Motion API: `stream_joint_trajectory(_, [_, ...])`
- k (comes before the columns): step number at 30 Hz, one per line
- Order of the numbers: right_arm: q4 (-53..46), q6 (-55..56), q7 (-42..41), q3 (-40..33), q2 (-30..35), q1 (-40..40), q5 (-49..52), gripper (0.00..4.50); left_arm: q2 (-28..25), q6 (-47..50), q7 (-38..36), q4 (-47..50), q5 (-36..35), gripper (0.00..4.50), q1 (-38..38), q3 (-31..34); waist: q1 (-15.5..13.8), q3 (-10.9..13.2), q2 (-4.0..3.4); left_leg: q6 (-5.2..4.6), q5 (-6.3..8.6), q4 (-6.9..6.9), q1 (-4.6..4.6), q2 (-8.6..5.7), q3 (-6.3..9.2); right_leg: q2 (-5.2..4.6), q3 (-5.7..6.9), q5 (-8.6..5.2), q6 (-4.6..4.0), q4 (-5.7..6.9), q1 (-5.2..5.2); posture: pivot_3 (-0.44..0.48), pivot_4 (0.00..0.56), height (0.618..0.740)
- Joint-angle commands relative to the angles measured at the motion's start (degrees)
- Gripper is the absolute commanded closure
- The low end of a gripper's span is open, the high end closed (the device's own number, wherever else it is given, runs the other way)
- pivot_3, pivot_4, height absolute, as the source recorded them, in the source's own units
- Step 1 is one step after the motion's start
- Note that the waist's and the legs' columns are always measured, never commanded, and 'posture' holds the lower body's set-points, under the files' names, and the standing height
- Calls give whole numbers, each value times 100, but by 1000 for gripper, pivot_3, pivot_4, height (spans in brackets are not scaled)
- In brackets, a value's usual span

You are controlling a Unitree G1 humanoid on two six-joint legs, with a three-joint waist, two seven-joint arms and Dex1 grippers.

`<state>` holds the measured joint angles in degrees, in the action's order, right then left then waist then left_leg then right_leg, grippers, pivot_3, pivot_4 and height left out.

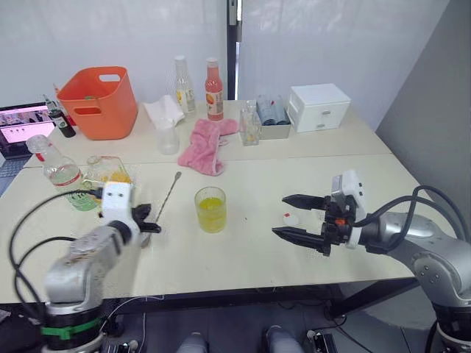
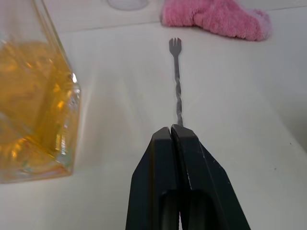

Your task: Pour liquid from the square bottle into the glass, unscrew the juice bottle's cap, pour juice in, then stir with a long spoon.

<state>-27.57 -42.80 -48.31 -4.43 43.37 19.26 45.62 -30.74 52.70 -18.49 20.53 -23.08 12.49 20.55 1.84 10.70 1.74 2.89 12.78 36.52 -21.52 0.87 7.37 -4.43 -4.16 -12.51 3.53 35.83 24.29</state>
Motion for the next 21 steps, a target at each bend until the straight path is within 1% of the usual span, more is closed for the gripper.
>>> stream_joint_trajectory(1, [-41,89,-20,-7,-22,81,-53,0,-466,-229,-762,33,-257,4465,-398,244,30,1,0,0,0,-2,0,0,0,0,0,0,0,-1,0,0,150,739])
stream_joint_trajectory(3, [-26,104,-27,2,-31,78,-74,0,-601,-266,-914,13,-332,4465,-514,272,30,2,1,0,0,-3,0,1,0,0,1,-1,-1,-2,1,0,150,739])
stream_joint_trajectory(5, [-34,113,-19,29,-42,58,-109,0,-603,-94,-1026,58,-567,4465,-553,317,11,3,3,0,0,-2,-2,1,2,-1,3,-1,-1,-2,0,0,150,739])
stream_joint_trajectory(6, [-50,112,-12,41,-53,38,-117,0,-624,26,-1139,43,-710,4209,-553,297,4,4,3,0,0,-1,-2,0,2,-2,3,-1,0,-2,0,0,150,739])
stream_joint_trajectory(8, [-87,104,1,51,-70,10,-128,0,-681,320,-1141,18,-836,3676,-527,243,8,4,3,0,0,0,-3,1,2,-1,3,0,0,-4,-1,0,150,739])
stream_joint_trajectory(11, [-172,70,32,38,-91,-35,-114,0,-761,571,-1018,-42,-783,2616,-459,77,41,4,3,0,0,-1,-2,2,3,1,3,-1,0,-2,1,0,150,739])
stream_joint_trajectory(14, [-287,38,93,2,-105,-142,-81,0,-654,610,-791,-301,-663,1615,-252,-28,41,4,4,0,0,-1,-1,2,3,0,4,-1,0,-2,0,0,150,739])
stream_joint_trajectory(15, [-323,30,121,-11,-110,-179,-72,0,-679,576,-755,-397,-579,1342,-207,-120,42,4,4,0,0,-1,-2,2,4,1,4,-1,0,-2,0,0,150,739])
stream_joint_trajectory(17, [-384,10,185,-29,-127,-225,-43,0,-709,525,-690,-564,-449,1342,-138,-249,46,4,4,0,0,-1,-1,2,3,0,4,-1,0,-2,-1,0,150,739])
stream_joint_trajectory(19, [-450,-7,235,-64,-133,-289,-10,0,-752,413,-710,-760,-281,1342,-41,-541,46,4,4,0,0,-2,-1,2,3,0,4,-1,0,-2,0,0,150,739])
stream_joint_trajectory(21, [-497,-31,285,-105,-131,-330,33,0,-843,505,-709,-890,-128,1342,81,-867,37,4,4,0,0,-3,1,2,4,1,4,-1,0,-1,-1,0,150,739])
